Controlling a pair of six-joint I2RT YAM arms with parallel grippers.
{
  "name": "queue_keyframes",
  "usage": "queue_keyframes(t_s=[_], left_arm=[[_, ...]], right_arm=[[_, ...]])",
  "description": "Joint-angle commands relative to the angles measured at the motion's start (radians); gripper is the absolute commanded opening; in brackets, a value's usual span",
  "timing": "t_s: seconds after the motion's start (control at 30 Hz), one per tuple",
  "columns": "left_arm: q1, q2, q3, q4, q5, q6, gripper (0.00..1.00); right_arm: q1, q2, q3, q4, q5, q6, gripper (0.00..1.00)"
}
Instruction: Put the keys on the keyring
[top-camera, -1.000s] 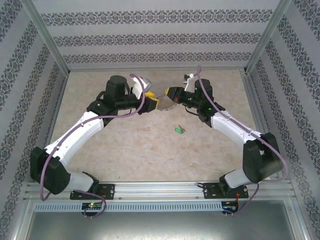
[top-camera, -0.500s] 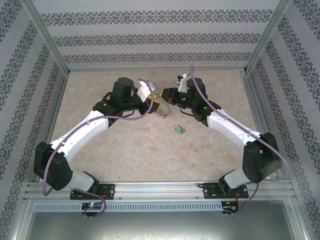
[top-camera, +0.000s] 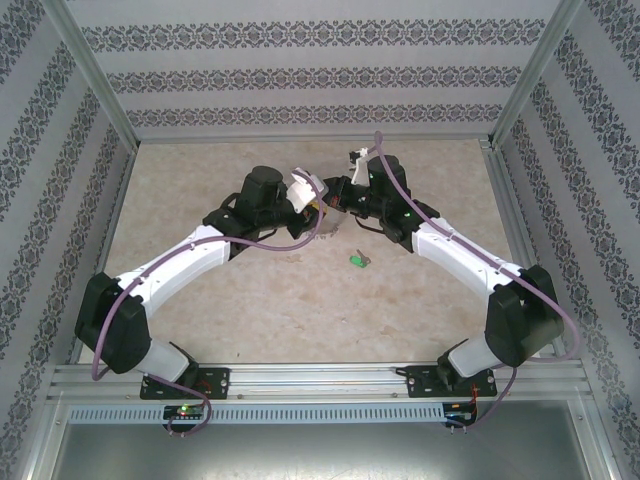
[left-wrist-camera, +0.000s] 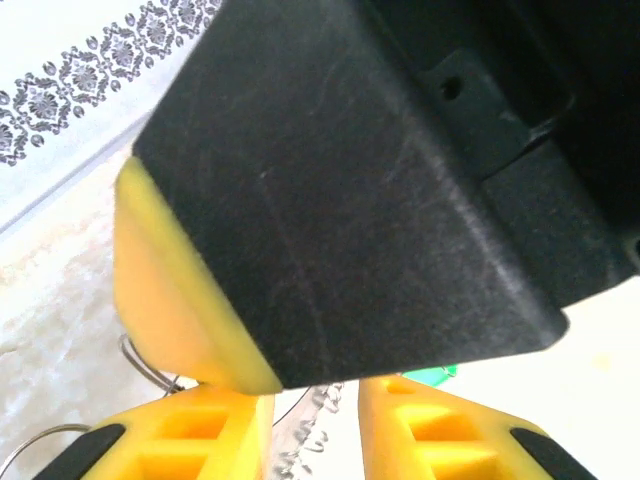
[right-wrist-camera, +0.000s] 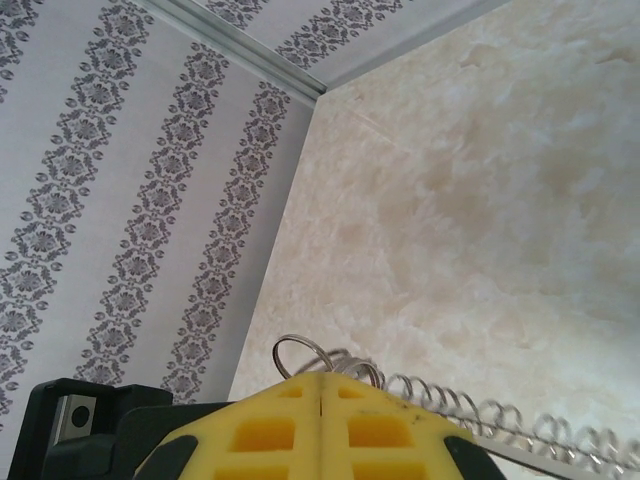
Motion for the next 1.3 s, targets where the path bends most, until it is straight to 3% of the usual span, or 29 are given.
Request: queue_keyframes(t_s=[0.0,0.3,0.63,0.8,1.0,1.17,1.27], left_arm=[[-0.010,-0.026,-0.020,0.108,-0.071,0.007,0.26],[-0.010,-0.013,-0.040,0.176,-0.115,-0.006,0.19],[-0.010,-0.020,-0.091,0.271,-0.174,-0.015,0.00],[-0.010,-0.038,-0.145,0.340,-0.186,-0.017,0.00],[-0.010,-0.047,-0.197,0.407,-0.206,-0.036,0.08],[-0.010,-0.075,-0.254,0.481,-0.296,-0.091,0.09],[-0.009,-0.112,-0.287,0.505,-0.375,-0.140,0.21]], right_arm=[[0.010,-0.029,0.034,0.023,-0.003,0.002,0.00],[0.015,-0.033,0.031,0.026,-0.012,0.004,0.00],[0.021,-0.046,0.021,0.038,-0.009,0.013,0.00],[0.029,-0.059,0.000,0.061,0.015,0.019,0.00],[0.035,-0.072,-0.022,0.073,0.057,-0.001,0.00],[0.008,-0.051,-0.038,0.048,0.079,-0.036,0.00],[-0.021,-0.028,-0.057,0.031,0.075,-0.064,0.00]])
